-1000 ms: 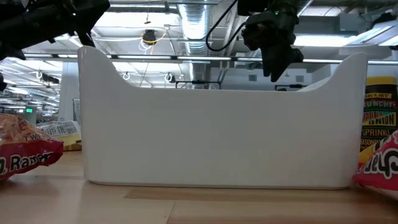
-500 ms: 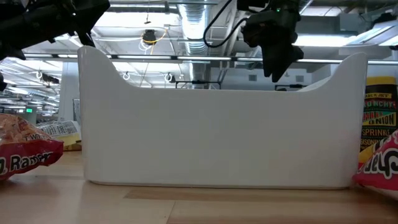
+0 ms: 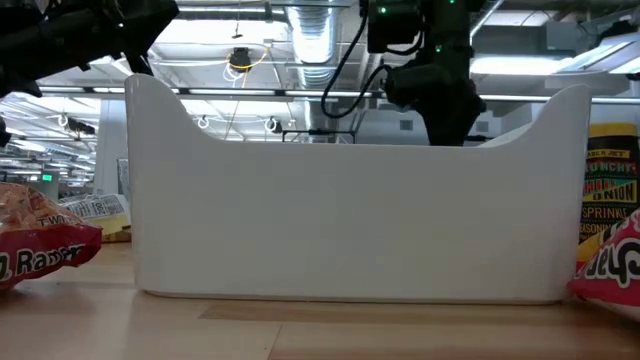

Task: Pick & Place Food Item
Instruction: Put the orange seasoning into the right transparent bin

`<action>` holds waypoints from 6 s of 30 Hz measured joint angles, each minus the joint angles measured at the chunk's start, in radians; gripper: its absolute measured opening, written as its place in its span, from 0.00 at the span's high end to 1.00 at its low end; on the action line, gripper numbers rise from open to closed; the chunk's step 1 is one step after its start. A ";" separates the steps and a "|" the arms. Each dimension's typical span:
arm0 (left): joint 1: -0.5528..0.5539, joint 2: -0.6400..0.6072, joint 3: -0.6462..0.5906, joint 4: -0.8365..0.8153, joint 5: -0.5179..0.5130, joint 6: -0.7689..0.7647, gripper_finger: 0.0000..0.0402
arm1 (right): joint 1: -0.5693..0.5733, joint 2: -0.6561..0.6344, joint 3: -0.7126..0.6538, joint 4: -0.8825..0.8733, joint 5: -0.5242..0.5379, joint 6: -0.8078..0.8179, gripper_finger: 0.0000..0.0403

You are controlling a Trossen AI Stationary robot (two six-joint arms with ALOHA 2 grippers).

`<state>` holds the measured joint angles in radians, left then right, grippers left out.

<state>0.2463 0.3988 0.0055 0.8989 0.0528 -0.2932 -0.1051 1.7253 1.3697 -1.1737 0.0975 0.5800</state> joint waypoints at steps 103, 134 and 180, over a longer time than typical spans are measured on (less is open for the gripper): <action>0.000 0.003 0.000 0.000 -0.006 0.000 0.95 | -0.409 -0.339 0.000 0.059 -0.002 -0.488 1.00; 0.001 0.003 0.000 0.000 -0.008 0.000 0.95 | -0.462 -0.071 0.000 0.205 -0.019 -0.775 1.00; 0.001 0.003 0.000 -0.001 -0.008 0.000 0.95 | -0.488 -0.069 -0.009 0.279 -0.018 -0.955 1.00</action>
<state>0.2474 0.4013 0.0055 0.8984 0.0452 -0.2932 -0.5927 1.6559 1.3609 -0.8949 0.0796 -0.3751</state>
